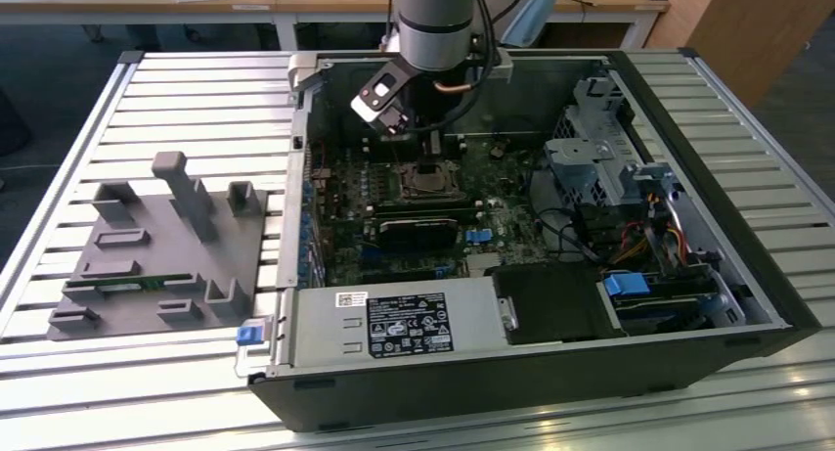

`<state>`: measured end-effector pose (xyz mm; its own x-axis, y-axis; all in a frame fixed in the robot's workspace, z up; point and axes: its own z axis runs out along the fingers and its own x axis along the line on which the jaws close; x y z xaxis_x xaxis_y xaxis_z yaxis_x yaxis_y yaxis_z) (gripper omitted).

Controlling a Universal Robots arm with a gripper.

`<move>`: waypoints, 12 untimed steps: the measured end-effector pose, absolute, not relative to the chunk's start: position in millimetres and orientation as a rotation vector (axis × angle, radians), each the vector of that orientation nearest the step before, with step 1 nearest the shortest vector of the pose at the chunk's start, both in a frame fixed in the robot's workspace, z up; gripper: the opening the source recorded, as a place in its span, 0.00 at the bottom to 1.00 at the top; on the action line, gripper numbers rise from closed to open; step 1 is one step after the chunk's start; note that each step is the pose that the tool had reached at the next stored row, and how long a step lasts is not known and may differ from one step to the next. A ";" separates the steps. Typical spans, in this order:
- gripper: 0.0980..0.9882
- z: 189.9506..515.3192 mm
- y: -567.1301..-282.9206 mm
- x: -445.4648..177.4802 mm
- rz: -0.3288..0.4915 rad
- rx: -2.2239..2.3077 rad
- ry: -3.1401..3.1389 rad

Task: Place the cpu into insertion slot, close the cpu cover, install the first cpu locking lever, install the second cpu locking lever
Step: 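Install the first cpu locking lever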

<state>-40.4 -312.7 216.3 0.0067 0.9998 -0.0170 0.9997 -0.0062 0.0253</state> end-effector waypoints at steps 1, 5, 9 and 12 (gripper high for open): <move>0.01 217.2 -312.7 -40.4 0.009 2.207 2.193; 0.01 219.8 -312.7 -40.4 0.009 2.207 2.193; 0.01 221.3 -312.7 -40.4 0.009 2.207 2.193; 0.01 222.2 -312.7 -40.4 0.009 2.207 2.193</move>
<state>-40.4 -312.7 222.2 0.0066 0.9998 -0.0168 0.9997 -0.0062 0.0254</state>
